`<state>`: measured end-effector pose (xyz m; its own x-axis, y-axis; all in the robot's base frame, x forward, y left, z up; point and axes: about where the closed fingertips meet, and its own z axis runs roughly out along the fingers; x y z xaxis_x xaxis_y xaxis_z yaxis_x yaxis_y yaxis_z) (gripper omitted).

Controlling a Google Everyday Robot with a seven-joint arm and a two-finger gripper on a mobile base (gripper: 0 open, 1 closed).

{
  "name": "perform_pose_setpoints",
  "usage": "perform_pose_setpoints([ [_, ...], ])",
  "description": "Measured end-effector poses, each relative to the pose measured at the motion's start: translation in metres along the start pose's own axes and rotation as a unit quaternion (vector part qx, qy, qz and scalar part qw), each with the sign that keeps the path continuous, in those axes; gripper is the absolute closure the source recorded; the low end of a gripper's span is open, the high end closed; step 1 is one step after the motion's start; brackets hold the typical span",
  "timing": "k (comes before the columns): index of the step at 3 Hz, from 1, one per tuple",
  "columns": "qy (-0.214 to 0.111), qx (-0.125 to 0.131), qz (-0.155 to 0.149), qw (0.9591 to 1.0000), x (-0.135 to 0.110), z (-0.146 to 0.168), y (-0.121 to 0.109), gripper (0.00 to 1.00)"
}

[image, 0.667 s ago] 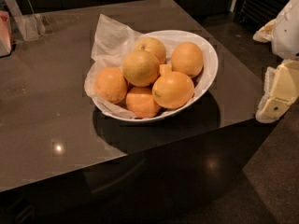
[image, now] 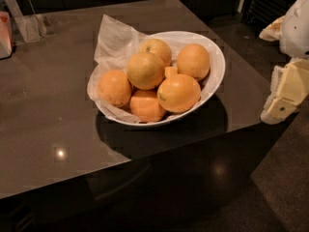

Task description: Pick orange from white bowl

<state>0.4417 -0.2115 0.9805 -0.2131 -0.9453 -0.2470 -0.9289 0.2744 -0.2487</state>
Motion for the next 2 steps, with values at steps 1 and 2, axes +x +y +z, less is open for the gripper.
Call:
perform_pose_setpoints([
  [1,-0.074,-0.015,0.010,0.9971,-0.031,0.008,-0.019,0.00],
  [2,-0.167,-0.053,0.004,0.9845,-0.085,0.016,-0.038,0.00],
])
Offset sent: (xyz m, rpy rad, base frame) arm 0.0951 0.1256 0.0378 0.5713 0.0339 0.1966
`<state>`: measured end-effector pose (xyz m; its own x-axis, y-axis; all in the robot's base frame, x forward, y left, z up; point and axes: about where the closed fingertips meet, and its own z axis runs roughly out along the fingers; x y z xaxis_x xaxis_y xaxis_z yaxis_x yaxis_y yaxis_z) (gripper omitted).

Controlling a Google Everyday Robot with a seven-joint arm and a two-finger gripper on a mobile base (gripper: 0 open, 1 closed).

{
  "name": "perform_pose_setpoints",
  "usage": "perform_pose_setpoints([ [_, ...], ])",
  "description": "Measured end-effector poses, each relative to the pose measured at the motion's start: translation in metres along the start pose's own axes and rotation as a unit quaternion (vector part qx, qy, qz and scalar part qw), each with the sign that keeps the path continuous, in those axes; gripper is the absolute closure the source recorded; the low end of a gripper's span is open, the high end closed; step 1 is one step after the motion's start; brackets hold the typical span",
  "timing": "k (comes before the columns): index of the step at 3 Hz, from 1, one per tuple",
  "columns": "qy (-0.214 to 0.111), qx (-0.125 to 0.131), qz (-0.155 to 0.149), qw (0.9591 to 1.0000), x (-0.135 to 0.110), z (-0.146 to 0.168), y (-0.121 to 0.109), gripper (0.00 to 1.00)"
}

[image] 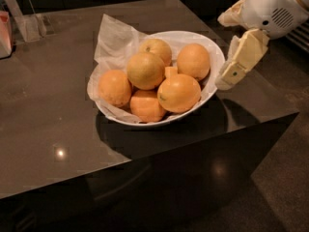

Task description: Pick orange from white bowl

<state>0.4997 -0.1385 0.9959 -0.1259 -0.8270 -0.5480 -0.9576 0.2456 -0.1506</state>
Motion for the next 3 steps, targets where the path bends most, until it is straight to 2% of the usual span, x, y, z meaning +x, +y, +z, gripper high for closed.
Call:
perform_pose_setpoints([
  [1,-0.068,-0.038,-0.012,0.9969,-0.0481,0.0185,-0.0135,0.00],
  [3,-0.069,-0.025,-0.008,0.9973,-0.0499,0.0161,-0.0121,0.00],
])
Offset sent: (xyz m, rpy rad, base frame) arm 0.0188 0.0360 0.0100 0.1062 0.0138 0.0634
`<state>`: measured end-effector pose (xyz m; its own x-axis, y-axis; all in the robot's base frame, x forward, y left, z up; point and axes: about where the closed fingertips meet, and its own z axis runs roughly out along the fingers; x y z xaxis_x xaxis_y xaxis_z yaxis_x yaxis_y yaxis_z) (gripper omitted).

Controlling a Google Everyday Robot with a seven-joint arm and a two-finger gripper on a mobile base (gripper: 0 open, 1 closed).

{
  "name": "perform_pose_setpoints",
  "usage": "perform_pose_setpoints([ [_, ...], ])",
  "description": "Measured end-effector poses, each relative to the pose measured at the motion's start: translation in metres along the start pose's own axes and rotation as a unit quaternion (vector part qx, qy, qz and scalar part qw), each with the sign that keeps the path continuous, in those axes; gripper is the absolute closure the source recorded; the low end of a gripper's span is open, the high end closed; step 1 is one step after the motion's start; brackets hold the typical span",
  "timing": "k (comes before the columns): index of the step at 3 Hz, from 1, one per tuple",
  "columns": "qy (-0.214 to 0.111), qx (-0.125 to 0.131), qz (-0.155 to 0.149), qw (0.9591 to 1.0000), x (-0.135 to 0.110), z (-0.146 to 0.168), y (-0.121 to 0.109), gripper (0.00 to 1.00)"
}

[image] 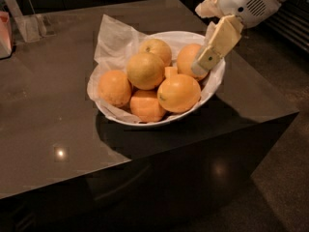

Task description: Pick orange from white bowl

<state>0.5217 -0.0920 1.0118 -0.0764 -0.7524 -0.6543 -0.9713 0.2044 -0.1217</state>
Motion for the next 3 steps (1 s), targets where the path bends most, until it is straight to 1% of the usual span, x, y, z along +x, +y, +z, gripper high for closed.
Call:
perform_pose_setpoints([
  [1,-0.019,0.017,0.005,0.9997,-0.010,0.015,0.012,0.00],
  [2,-0.056,0.003,0.011,0.9984,-0.035,0.068,0.018,0.00],
  [3,-0.056,0.004,0.011,0.9984,-0.036,0.068,0.018,0.00],
])
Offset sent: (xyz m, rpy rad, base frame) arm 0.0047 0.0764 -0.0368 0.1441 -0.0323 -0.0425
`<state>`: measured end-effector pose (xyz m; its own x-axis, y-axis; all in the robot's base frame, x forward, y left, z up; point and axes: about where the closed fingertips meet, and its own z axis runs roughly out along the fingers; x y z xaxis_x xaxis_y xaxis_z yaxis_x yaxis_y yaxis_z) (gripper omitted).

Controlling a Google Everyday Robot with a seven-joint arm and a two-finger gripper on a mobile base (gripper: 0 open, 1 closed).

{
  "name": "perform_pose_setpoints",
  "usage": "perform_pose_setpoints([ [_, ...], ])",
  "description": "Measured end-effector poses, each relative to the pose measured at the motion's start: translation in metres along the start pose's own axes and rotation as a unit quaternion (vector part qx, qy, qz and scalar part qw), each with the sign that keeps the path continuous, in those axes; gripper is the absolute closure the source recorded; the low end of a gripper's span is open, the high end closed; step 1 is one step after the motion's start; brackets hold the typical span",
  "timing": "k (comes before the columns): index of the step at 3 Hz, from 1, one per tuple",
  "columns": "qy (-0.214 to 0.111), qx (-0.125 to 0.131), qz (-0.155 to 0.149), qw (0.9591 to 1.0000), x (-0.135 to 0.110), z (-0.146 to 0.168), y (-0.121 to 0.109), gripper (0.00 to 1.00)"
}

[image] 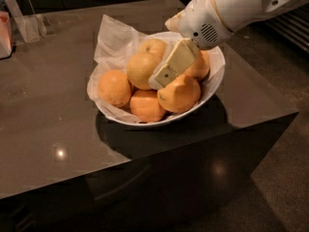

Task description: Pick orange from white bowl

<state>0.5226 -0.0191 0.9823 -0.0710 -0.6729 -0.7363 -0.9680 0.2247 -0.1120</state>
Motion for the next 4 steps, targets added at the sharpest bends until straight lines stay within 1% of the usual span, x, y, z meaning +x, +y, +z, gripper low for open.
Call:
perform_pose_setpoints([
  [1,-0.023,0.019,0.001,0.9996,-0.002,0.005,0.002,0.00],
  [2,-0.060,0.022,-0.007,0.9979,-0.007,0.026,0.009,0.00],
  [3,-0.050,0.019,-0.014,0.9985,-0.005,0.038,0.011,0.00],
  [4,-0.034,0.012,-0.017,0.9992,-0.001,0.052,0.010,0.00],
])
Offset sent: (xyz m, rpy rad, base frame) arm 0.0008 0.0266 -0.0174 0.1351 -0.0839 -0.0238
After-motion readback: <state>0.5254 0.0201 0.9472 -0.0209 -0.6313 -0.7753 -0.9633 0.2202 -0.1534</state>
